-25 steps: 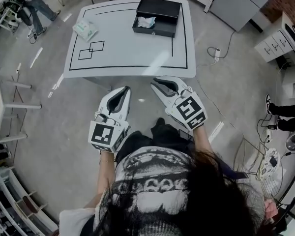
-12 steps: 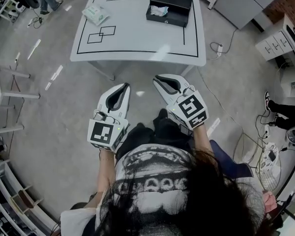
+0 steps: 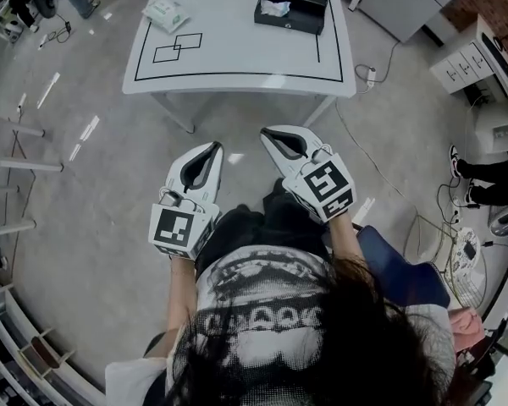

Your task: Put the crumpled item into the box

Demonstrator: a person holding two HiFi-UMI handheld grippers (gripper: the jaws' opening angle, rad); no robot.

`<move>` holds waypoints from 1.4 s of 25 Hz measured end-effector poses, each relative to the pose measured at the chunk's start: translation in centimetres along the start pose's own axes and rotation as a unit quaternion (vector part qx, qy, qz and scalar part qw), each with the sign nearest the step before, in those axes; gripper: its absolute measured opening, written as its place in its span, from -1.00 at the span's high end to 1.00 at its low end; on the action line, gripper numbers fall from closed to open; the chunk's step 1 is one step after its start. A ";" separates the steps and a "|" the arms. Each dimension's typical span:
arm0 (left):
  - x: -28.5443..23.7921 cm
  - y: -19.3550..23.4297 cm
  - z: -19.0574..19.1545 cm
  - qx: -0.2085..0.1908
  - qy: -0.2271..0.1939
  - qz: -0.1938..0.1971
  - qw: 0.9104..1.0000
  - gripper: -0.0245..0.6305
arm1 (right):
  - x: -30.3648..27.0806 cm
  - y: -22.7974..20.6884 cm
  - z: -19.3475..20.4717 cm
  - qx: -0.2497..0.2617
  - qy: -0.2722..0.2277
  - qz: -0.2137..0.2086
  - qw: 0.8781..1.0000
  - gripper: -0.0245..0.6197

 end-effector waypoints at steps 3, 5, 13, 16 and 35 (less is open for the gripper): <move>0.9 -0.2 0.2 0.001 -0.003 0.007 1.000 0.93 | 0.1 1.1 0.1 0.004 0.002 0.005 1.000 0.90; 1.3 -0.3 0.3 0.001 -0.006 0.012 1.000 0.93 | 0.2 1.7 0.1 0.008 0.002 0.006 1.000 0.90; 2.5 -0.6 0.6 -0.002 -0.011 0.027 1.000 0.93 | 0.6 3.5 0.0 0.025 0.002 0.013 1.000 0.91; 2.9 -0.7 0.8 -0.004 -0.011 0.030 0.999 0.93 | 0.8 4.0 0.1 0.028 0.003 0.013 1.000 0.91; 5.5 -0.9 1.0 -0.005 -0.010 0.036 0.999 0.93 | 1.2 6.7 0.4 0.029 0.007 0.013 0.999 0.91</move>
Point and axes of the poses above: the fingertips, and each gripper's own axes: x backward along the fingers, y to its left, z out of its underside, the point moved 5 cm from there along x, backward along the fingers, and after that the axes turned 10 degrees about -y, right-handed, at the moved point
